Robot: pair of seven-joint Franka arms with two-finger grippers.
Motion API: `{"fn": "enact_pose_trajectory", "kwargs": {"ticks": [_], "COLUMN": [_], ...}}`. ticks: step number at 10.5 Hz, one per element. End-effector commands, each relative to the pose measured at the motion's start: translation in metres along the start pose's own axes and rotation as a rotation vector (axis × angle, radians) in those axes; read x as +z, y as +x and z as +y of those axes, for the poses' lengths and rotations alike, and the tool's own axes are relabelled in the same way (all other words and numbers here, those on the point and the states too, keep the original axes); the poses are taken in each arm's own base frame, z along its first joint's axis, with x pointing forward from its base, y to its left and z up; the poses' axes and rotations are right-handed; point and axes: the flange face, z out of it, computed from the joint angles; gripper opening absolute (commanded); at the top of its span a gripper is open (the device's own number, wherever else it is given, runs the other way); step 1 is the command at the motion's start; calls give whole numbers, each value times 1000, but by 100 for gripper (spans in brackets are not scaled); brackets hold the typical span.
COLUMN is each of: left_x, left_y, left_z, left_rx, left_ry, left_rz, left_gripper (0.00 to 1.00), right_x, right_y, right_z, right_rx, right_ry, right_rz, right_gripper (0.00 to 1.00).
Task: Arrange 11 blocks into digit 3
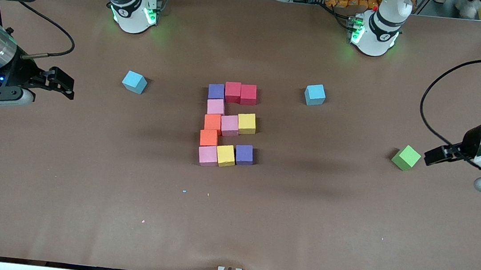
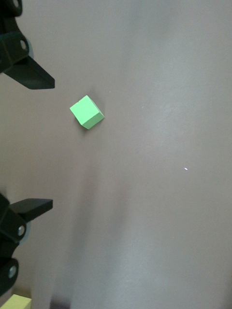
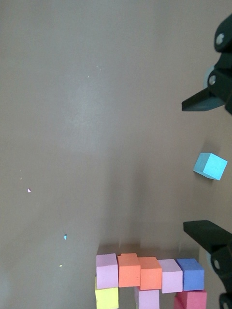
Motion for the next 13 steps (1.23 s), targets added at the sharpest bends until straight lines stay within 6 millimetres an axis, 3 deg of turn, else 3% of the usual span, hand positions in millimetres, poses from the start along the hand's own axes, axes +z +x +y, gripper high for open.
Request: {"fn": "enact_pose_trajectory", "kwargs": {"ticks": [1, 3, 7, 11, 13], "left_x": [-12, -12, -22, -48, -60], "left_y": [-7, -10, -20, -41, -52], "left_z": [12, 16, 8, -2, 10], "left_rx": [72, 95, 132, 175, 244], "left_ry": [-22, -19, -3, -3, -5], "left_rz": [-14, -25, -62, -80, -60], "left_gripper": [100, 100, 100, 100, 100], "right_x": [-2, -6, -11, -7, -7], "right_y": [-5, -8, -5, -5, -5], "right_z": [1, 10, 7, 2, -1], "right_rx": [34, 50, 36, 38, 32], "right_ry": [-8, -8, -4, -5, -4], "right_rz": [-26, -46, -35, -44, -44], "right_gripper": [100, 100, 100, 100, 100]}}
